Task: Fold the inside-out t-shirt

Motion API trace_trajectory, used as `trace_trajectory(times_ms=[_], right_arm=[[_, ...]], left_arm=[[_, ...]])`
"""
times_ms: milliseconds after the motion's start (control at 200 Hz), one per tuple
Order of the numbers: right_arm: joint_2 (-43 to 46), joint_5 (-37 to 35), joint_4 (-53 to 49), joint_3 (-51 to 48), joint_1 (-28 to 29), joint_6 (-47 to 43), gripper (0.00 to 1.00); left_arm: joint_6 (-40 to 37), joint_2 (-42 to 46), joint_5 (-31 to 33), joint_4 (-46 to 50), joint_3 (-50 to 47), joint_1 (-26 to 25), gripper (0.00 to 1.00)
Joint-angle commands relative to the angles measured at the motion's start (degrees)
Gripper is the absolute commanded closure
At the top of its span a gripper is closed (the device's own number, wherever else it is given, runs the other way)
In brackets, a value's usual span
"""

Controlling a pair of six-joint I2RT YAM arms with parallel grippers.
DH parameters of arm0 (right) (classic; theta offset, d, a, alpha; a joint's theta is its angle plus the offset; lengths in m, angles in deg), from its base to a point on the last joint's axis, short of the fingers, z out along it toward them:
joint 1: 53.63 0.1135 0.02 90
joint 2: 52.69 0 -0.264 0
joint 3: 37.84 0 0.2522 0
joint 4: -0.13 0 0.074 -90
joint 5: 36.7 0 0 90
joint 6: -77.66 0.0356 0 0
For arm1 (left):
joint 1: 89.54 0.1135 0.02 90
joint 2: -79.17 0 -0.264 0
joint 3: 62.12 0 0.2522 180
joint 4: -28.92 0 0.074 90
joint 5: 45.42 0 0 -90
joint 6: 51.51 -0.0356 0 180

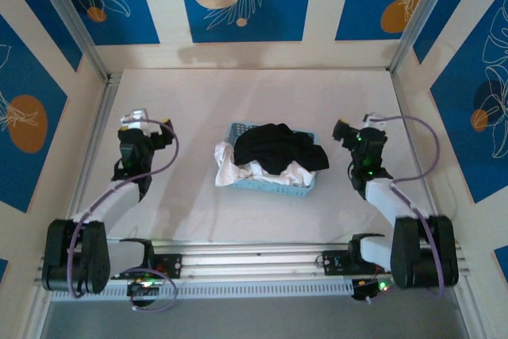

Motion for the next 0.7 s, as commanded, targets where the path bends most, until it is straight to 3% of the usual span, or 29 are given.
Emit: trace_trajectory(times_ms=[0,145,260,340,480,575,690], right_arm=[[3.12,6.62,-11.24,2.82,2.89,6.31,0.04],[-3.42,11.51,-33.02,17.23,20.38,-3.42,0.04],[-7.36,12.82,-47.04,24.3,31.94,-10.43,0.02],[-10.27,16.1,-51.61,26.91,34.82,-11.22,0.02],[-17.34,16.47,-49.31,29.73,34.54,-9.89,0.03],[-22.61,18.01,-46.47,32.83,33.96,-8.94,0.17],[-27.73,20.61,-43.73,36.33,32.37,-7.17,0.49]], left_arm=[[11.37,-0.46,-18.58,8.88,2.83,-1.51,0.0],[15.89,-3.2,-27.54,15.92,7.08,-8.95,0.06],[15.48,-3.1,-26.84,26.16,8.46,-12.81,0.06],[14.31,-2.07,-26.43,29.31,7.91,-13.88,0.04],[11.99,-2.97,-24.86,33.29,9.92,-14.47,0.03],[11.16,-3.68,-23.86,35.08,11.15,-14.47,0.03],[10.97,-3.59,-23.46,34.52,10.24,-14.56,0.03]])
